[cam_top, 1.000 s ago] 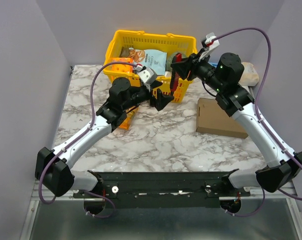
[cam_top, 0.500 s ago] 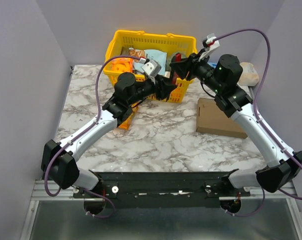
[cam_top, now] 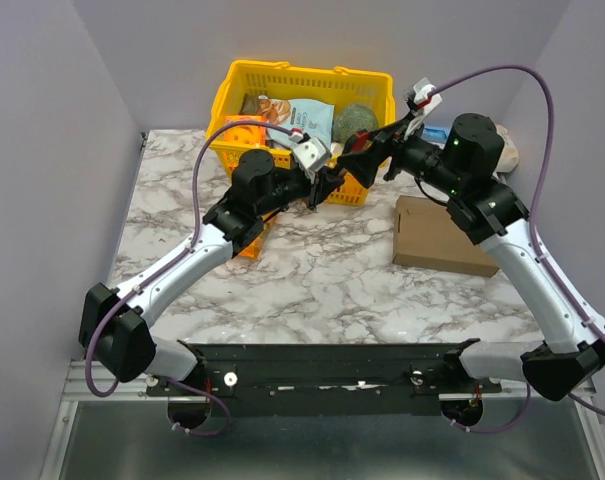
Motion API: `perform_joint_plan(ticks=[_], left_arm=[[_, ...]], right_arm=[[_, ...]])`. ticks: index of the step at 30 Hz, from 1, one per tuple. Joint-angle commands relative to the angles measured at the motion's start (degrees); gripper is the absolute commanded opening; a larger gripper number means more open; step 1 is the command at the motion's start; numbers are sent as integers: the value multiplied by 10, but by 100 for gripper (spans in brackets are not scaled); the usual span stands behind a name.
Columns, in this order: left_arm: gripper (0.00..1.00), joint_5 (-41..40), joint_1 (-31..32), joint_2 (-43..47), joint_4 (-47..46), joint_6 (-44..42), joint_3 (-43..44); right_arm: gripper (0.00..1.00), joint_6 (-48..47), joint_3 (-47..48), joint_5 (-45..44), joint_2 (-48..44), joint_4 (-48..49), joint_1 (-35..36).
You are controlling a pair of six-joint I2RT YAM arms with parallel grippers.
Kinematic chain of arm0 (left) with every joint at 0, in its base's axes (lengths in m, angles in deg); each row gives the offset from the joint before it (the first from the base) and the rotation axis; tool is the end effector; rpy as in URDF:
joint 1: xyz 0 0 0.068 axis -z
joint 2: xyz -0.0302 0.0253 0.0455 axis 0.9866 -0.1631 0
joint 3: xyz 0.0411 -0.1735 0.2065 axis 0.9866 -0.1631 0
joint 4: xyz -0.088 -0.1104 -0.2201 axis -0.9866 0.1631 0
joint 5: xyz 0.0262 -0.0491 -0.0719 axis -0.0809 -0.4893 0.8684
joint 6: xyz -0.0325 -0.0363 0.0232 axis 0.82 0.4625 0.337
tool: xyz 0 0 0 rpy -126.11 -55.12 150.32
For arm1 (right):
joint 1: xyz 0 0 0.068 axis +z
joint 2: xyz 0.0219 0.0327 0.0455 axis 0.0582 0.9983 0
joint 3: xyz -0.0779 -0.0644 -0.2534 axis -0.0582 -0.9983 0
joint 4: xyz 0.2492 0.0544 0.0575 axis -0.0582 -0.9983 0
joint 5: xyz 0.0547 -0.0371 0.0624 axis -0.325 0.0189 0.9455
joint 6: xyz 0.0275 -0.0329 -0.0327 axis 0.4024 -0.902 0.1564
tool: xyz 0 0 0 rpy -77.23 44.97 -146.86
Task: Unpack the express box
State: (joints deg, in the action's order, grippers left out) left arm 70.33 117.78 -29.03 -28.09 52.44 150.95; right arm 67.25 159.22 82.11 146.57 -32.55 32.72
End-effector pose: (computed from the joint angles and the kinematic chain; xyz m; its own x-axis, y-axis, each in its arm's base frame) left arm 0.2587 -0.2136 0.3851 -0.0085 0.0000 -1.0000 0.8686 0.4954 -0.0074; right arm 0.2347 0.1467 0.4740 -0.0957 0.0607 -0.9936 -0.7624 0.6372 0.1124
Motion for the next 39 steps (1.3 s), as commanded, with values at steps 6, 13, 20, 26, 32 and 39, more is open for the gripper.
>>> perform_joint_plan(ticks=[6,13,20,26,32,39], left_arm=[[0,-62,4,94,21,-268,-112],[0,-181,40,145,-133,-550,-233],[0,-194,46,134,-253,-717,-292],[0,-180,59,119,-310,-769,-297],[0,-165,63,107,-321,-804,-292],[0,-182,64,76,-369,-832,-282]], right_arm=[[100,-86,200,39,28,-219,-27],[94,-23,288,332,170,-365,-118],[90,-9,173,448,173,-363,-118],[88,41,151,495,200,-341,-118],[82,77,151,538,227,-313,-118],[72,86,136,530,233,-307,-118]])
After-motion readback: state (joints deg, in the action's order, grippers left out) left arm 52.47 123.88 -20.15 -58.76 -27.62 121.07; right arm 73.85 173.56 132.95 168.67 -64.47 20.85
